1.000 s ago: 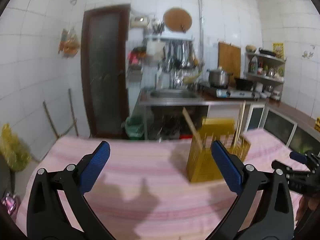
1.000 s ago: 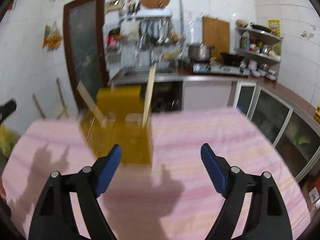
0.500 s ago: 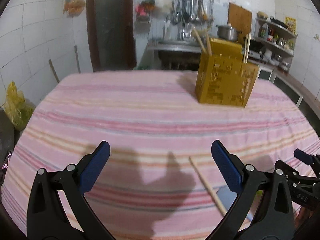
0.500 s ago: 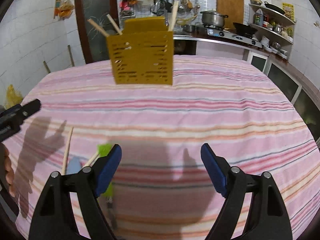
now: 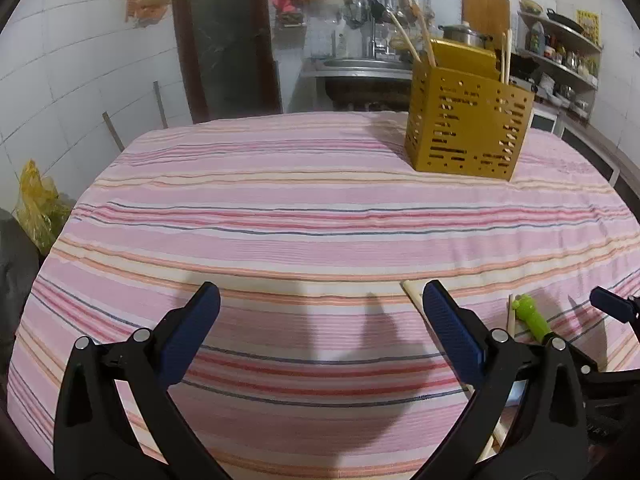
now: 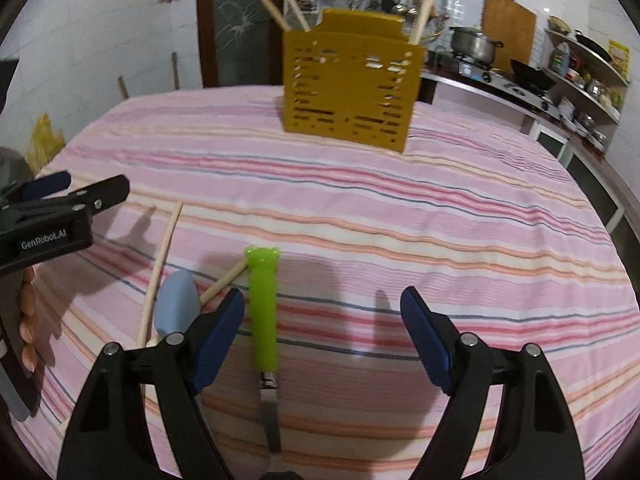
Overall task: Organize utensils
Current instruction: 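Close the right gripper on the green frog-handled fork while the left gripper approaches a chopstick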
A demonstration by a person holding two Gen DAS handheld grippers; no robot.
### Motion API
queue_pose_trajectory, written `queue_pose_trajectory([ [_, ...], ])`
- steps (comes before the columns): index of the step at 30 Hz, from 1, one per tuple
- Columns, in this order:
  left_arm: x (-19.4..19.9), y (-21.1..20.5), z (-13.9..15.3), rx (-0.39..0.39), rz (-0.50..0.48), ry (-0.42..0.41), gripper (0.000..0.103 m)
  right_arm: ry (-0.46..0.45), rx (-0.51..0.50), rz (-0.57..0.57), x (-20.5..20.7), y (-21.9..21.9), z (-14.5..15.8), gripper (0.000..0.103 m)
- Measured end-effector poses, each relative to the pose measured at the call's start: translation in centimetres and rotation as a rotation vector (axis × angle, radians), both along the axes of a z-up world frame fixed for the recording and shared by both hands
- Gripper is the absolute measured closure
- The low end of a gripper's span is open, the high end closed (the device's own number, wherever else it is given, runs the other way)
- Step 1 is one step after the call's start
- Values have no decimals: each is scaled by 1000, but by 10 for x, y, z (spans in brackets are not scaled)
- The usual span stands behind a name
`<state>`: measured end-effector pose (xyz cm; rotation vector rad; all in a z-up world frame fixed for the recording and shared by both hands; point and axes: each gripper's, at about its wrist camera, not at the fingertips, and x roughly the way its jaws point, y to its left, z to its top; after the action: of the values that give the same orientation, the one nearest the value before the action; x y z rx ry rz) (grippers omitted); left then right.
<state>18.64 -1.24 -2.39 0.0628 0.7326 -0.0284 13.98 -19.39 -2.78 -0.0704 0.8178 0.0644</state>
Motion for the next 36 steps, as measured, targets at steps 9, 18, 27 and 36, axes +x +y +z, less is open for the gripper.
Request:
queue_pose_trajectory([
  [9, 11, -4, -3, 2, 10, 47, 5, 86, 0, 89, 18, 11, -7, 82],
  [18, 13, -32, -13, 4, -35, 118, 5, 60, -14, -67, 18, -26, -3, 87],
  [27, 26, -55, -32, -3, -17, 221, 32, 66, 22, -162, 21, -57, -6, 87],
  [36, 31, -59, -33, -39, 7, 234, 62, 99, 73, -182, 32, -66, -4, 87],
])
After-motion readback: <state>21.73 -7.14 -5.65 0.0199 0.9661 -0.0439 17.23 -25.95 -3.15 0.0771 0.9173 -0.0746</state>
